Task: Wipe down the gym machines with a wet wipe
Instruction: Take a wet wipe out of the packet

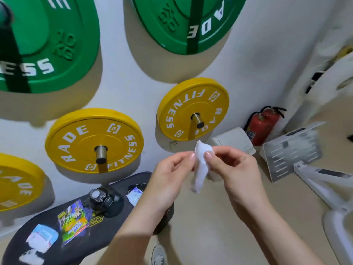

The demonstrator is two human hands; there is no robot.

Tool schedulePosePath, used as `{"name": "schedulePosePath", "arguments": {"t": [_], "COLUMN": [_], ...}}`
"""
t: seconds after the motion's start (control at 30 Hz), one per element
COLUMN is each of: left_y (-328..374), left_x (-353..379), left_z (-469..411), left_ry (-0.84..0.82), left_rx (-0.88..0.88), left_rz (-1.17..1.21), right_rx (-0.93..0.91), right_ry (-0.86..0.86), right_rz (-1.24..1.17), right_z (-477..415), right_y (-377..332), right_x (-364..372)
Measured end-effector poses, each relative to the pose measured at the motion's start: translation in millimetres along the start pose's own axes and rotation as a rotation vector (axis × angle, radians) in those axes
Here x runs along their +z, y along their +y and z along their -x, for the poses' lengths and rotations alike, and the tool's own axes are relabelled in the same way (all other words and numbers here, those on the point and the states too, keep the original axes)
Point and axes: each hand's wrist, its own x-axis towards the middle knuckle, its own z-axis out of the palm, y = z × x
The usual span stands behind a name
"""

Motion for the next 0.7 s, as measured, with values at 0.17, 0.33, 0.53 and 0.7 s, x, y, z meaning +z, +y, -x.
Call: {"name": "schedulePosePath", "arguments": {"t": [0.17,0.33,0.53,0.7], "left_y": [44.3,72.4,91.0,99.1], "left_x": [54.6,79.4,81.1,65.2], "left_z": [35.8,61.2,76.5,86.0], "left_ry": [0.098,0.02,0.001,-0.007], "left_rx": [0.06,-0.024,0.052,0.151], "left_rz": [0.222,0.498,0.416,0.41], "right_rx": [-0.088,-0.158,0.038,-0.001], "right_ry": [0.005,0.042,-0.419,-0.244], "right_rz": [-0.02,0.038,-0.075,0.083], "right_z": [36.9,59.3,78.0,95.6], "right_y": [-55.3,-85.4,-109.7,-116.2], "right_x": [-32.8,-56.3,-83.6,-85.2]}}
